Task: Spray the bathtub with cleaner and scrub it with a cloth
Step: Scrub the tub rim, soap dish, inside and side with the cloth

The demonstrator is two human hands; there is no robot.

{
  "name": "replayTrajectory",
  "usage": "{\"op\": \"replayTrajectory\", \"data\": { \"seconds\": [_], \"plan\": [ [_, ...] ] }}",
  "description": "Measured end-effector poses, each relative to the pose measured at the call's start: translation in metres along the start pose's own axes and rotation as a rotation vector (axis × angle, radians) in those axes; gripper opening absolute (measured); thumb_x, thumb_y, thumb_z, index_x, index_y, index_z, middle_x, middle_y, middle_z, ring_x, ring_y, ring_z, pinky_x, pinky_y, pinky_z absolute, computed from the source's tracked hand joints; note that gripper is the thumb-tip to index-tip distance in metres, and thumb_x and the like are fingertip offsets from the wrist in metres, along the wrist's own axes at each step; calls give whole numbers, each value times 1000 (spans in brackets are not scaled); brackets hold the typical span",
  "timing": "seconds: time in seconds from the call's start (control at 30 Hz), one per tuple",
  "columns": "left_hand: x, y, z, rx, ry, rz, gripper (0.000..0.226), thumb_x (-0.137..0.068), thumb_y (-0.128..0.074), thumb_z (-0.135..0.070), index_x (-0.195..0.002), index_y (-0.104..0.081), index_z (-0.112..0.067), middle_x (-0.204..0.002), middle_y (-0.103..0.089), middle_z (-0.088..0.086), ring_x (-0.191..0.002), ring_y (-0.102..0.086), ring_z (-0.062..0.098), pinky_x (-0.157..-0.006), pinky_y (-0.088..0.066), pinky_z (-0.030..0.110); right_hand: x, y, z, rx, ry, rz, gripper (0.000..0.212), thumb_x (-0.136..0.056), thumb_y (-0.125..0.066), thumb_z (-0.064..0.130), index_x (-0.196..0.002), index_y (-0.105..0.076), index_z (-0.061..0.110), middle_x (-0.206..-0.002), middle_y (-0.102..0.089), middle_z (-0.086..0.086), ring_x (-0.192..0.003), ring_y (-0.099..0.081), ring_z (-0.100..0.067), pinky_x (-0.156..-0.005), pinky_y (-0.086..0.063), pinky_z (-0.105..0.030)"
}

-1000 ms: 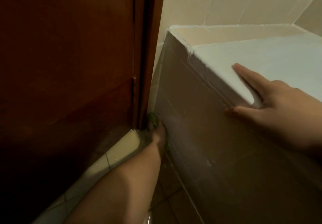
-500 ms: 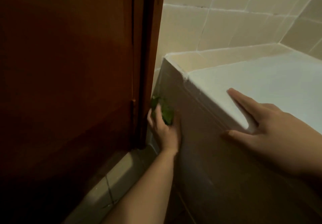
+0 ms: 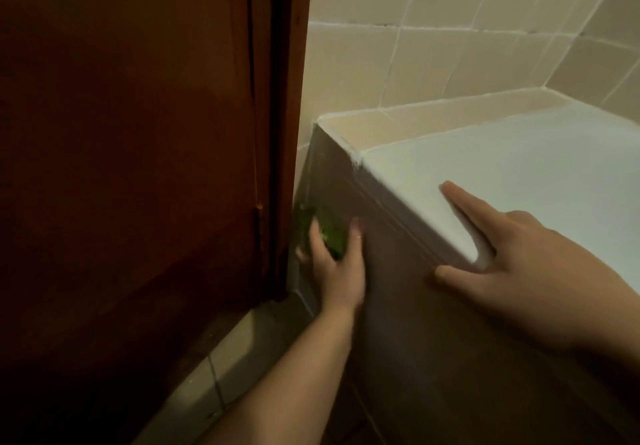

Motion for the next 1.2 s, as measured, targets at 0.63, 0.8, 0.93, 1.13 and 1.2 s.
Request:
{"op": "replayTrajectory", "data": {
  "seconds": [0.63, 0.8, 0.93, 1.13, 1.2],
  "plan": [
    [6, -2, 125, -35, 233, -2, 101, -72, -67, -84, -157, -29, -45, -169, -16, -4, -151, -28, 25, -119, -32, 52, -2, 1, -1, -12, -46, -29, 106, -65, -49, 76, -156, 3, 59, -146, -54, -10, -118, -56, -32, -90, -43, -38],
    [82, -10, -22, -17, -498, 98, 94, -72, -55, -90, -153, -33, -48, -159, -10, -23, -146, -24, 7, -106, -35, 13, 4, 2, 1, -23, -63, -32, 99, -70, -40, 81, -158, 0, 56, -145, -54, -14, -123, -56, -35, -92, -42, -39],
    [75, -4, 10, -111, -490, 47, 102, -65, -51, -97, -150, -33, -44, -161, -12, -11, -135, -20, -6, -103, -20, -3, 5, 1, -2, 8, -65, -28, 92, -82, -41, 81, -158, 3, 54, -138, -60, -13, -118, -59, -34, -90, -44, -38],
    [50, 13, 194, -290, 143, 175, 135, -52, -67, -95, -161, -12, -39, -167, -21, -1, -150, -30, 22, -122, -28, 40, 5, 5, 2, 5, -71, -44, 92, -86, -49, 77, -161, 0, 50, -164, -36, -1, -139, -46, -35, -110, -38, -42],
    [44, 13, 229, -312, 232, 204, 146, -37, -56, -107, -159, -5, -47, -166, -27, 3, -149, -34, 29, -119, -35, 50, 4, 4, 1, 3, -55, -62, 92, -86, -50, 76, -161, -3, 49, -167, -31, 3, -142, -42, -33, -112, -36, -42]
  ]
}}
Point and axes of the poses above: each hand's wrist, its own x-axis away from the middle knuckle, its own y-axis out of the back of the hand, z = x × y, the point moved 3 cm from there along -x, towards the middle knuckle
